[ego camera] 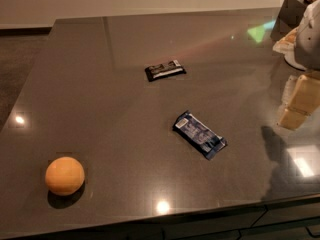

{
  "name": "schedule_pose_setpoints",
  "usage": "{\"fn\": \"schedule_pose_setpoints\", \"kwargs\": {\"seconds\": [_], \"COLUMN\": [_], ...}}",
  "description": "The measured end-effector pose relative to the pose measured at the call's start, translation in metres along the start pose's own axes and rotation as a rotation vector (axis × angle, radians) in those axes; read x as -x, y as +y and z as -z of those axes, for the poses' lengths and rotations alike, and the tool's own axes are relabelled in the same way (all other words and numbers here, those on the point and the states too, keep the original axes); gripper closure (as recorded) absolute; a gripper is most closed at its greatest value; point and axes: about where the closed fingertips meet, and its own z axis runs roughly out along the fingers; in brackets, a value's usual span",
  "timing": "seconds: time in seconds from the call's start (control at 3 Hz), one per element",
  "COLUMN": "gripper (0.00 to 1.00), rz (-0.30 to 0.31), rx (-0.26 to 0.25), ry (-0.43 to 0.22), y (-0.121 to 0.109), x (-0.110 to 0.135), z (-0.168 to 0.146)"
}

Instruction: Move orange near rxbar chocolate

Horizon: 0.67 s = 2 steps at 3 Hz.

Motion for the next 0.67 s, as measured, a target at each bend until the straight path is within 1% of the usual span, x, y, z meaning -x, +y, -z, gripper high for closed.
{"fn": "schedule_pose_setpoints", "kwargs": {"seconds": [0.33, 0.67], "gripper": [0.0, 0.0], "rz": [0.0, 0.01], "rx": [0.0, 0.012], "ry": [0.0, -0.039], "y": [0.0, 0.001], "x": [0.0, 0.017], "z": [0.0, 0.0]}}
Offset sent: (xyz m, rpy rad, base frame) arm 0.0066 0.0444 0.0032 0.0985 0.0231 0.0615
